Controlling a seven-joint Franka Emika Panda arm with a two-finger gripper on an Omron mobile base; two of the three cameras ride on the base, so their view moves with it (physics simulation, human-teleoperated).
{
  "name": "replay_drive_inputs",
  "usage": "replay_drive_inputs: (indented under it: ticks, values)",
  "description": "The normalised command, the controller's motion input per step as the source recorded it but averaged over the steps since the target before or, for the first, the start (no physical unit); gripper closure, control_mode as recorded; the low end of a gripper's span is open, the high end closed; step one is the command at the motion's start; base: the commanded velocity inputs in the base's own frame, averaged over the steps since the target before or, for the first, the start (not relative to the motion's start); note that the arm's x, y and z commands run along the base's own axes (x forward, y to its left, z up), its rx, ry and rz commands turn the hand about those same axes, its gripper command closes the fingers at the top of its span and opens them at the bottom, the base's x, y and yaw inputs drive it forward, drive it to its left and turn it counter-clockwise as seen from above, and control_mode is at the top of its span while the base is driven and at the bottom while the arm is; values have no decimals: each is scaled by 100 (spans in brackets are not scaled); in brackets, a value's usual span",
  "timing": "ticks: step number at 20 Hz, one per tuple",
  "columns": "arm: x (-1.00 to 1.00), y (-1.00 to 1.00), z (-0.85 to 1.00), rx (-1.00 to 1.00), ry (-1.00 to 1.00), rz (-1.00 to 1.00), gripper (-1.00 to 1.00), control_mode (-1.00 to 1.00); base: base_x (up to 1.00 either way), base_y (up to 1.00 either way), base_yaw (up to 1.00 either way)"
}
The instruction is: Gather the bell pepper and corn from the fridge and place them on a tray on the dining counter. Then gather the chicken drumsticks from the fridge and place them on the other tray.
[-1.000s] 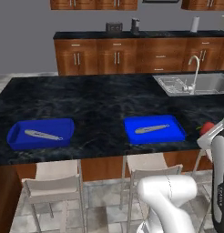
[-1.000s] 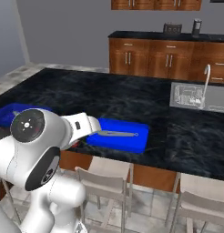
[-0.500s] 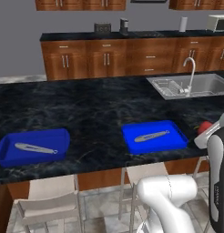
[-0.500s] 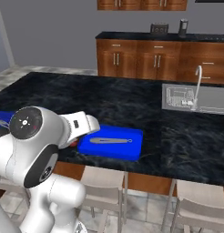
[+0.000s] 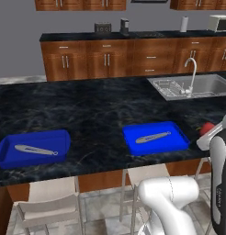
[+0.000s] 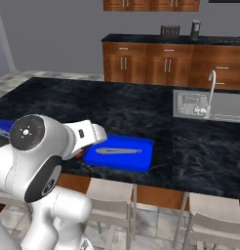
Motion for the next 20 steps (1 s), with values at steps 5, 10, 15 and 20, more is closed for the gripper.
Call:
replay_drive_inputs:
  ticks: [5, 10, 15, 20]
  values:
    - [64, 0, -1, 1, 2, 0, 100, -100, 0, 0, 0]
    - [73, 0, 0, 1, 8, 0, 100, -100, 0, 0, 0]
    - [53, 3, -13, 0, 12, 0, 100, -100, 0, 0, 0]
    - [14, 22, -41, 0, 7, -5, 100, -100, 0, 0, 0]
